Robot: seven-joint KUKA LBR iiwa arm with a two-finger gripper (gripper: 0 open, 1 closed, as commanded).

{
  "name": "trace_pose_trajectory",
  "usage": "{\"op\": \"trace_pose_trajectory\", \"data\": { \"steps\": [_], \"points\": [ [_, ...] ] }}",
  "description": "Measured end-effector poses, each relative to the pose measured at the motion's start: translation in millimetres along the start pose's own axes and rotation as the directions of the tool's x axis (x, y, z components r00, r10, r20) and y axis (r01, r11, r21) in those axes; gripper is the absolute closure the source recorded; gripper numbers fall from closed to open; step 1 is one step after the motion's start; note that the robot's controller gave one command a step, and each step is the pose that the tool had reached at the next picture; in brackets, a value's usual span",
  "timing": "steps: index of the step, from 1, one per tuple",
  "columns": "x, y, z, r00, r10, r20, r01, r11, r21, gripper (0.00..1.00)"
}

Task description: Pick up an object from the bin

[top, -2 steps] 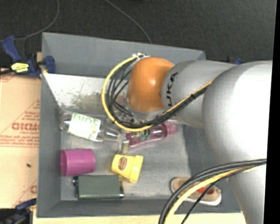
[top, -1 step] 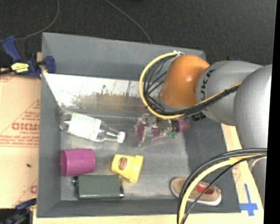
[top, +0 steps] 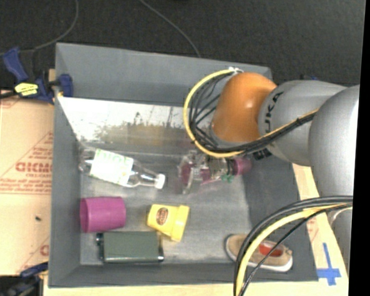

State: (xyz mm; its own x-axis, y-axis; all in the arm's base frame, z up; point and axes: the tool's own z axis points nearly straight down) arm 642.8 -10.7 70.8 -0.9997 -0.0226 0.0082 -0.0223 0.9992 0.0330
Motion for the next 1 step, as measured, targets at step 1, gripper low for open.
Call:
{"op": "trace_pose_trajectory", "data": {
  "steps": [1],
  "points": [
    [0.6,3.4,0.5,1.000,0.001,0.002,-0.001,1.000,0.008,1.00]
  ]
}}
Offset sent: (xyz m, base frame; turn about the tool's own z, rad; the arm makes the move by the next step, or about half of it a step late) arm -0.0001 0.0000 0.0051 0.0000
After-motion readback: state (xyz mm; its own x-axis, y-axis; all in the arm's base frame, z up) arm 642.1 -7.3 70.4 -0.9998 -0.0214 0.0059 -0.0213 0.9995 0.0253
